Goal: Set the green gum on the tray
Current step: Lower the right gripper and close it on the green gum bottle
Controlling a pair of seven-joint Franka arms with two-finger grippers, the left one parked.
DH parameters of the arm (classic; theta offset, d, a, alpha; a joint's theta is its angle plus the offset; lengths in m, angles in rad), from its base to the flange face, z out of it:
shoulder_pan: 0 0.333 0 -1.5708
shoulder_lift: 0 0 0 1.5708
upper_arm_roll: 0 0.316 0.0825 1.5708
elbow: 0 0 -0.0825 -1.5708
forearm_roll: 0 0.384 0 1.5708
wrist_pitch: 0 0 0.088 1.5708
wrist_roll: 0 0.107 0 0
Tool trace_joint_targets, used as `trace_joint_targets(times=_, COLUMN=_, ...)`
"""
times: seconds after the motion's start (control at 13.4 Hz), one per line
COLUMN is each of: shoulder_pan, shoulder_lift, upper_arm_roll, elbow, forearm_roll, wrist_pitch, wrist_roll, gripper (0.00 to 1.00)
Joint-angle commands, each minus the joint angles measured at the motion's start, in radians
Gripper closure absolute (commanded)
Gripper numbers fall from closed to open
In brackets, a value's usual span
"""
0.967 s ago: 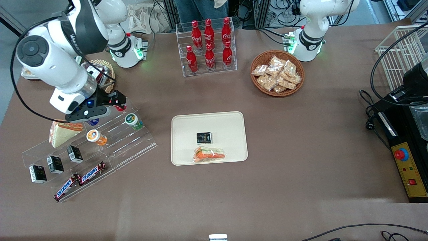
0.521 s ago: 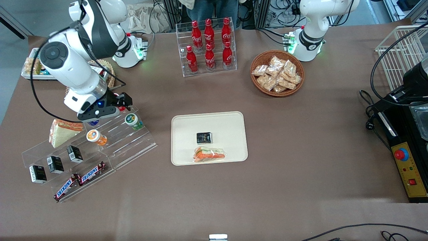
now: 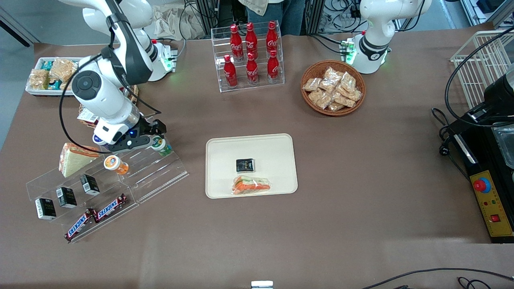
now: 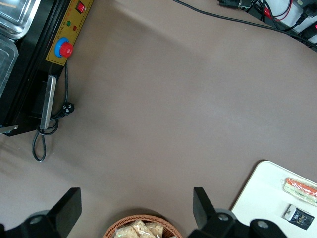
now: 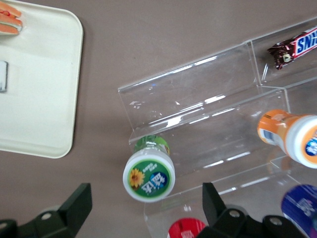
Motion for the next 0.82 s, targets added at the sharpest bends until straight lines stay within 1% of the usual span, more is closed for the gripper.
trace_joint_targets(times=0.0, shoulder_pan=-0.003, shoulder_lift=0.042, upper_arm_roll=0.001, elbow=-0.024, forearm_roll=-0.013, wrist_pitch=0.073, wrist_roll=0.001, gripper=0.01)
trace_joint_targets(times=0.6, shoulder_pan=-0.001, shoulder_lift=0.100, upper_arm_roll=0.001, elbow=-0.050, forearm_roll=-0.015, wrist_pitch=0.115, wrist_roll=0.002, gripper=0.01)
trace_joint_targets(times=0.67, shoulder_pan=-0.001, shoulder_lift=0.104, upper_arm_roll=0.001, elbow=-0.051, forearm_roll=-0.016, wrist_pitch=0.116, wrist_roll=0.001, gripper=0.03)
trace_joint_targets(times=0.74, shoulder_pan=-0.001, shoulder_lift=0.108, upper_arm_roll=0.001, elbow=-0.051, forearm_roll=-0.016, wrist_pitch=0.116, wrist_roll=0.001, gripper=0.08)
